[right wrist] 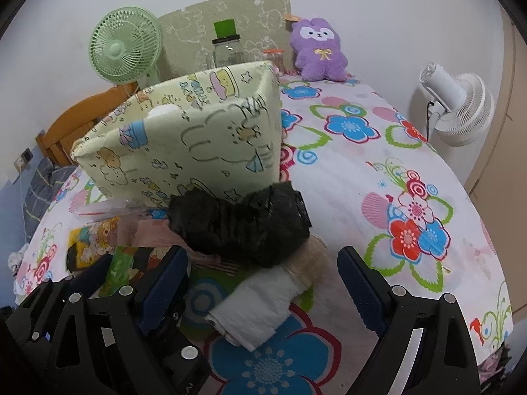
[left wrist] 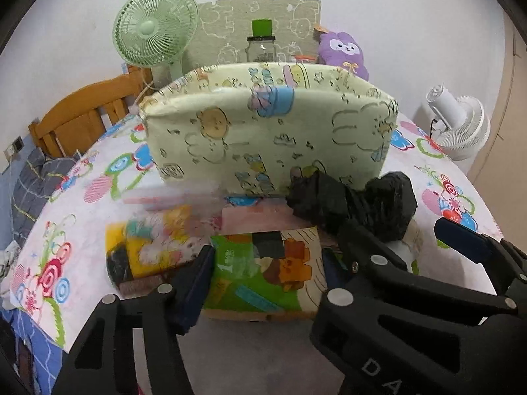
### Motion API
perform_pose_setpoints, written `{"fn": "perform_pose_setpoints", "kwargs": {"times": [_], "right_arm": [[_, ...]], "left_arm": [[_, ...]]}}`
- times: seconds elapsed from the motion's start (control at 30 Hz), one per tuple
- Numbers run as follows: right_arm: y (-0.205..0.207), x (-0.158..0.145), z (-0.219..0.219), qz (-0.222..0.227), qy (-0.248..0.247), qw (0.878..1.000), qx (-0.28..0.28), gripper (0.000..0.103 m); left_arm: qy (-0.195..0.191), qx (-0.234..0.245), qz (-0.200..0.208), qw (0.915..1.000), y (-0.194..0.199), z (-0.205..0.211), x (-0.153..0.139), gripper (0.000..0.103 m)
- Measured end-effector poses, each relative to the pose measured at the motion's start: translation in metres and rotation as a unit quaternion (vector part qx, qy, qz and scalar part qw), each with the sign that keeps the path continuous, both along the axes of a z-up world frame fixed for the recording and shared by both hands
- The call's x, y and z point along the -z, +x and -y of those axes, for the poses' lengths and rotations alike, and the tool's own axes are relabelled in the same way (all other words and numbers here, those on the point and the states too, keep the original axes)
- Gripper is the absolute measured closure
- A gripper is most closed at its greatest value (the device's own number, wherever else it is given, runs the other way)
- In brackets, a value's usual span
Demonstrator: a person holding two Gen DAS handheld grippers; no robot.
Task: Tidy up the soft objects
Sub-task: 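Grasp the black plastic bag with the right tool while the left tool grasps the green tissue pack, then lift and carry the black bag and tissue pack toward the box with both tools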
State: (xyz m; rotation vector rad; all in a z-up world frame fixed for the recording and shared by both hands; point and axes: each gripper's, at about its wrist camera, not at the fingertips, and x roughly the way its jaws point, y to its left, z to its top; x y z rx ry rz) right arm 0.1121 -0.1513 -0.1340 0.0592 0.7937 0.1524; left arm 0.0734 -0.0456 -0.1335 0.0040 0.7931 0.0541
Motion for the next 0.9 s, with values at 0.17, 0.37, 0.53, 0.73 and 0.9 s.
{"fn": "perform_pose_setpoints", "kwargs": {"times": [0.17, 0.37, 0.53, 0.73, 0.9], "right_arm": [[0.003, -0.007, -0.006, 0.01, 0.01, 1.0, -0.011, 0.009], [0.012, -0.005, -0.01, 0.008, 0.011, 1.0, -0.009, 0.014], [0.019, 0.002, -0.007, -0.003, 0.015, 1.0, 0.002, 0.021], [0.024, 0.005, -0.005, -0.007, 0.019, 1.0, 0.003, 0.035], [0.023, 0.007, 0.001, -0.006, 0.029, 0.999, 0.022, 0.056]], "left_arm": [[-0.003, -0.005, 0.005, 1.0, 0.003, -0.007, -0.006, 0.039], [-0.013, 0.001, -0.002, 0.9999, 0.01, -0.009, -0.002, 0.039], [-0.012, 0.002, -0.006, 0.9999, 0.015, -0.008, 0.0, 0.039], [-0.007, 0.005, -0.008, 0.9999, 0.018, -0.006, 0.002, 0.039], [-0.002, 0.006, -0.008, 0.9999, 0.019, -0.002, 0.003, 0.039]]}}
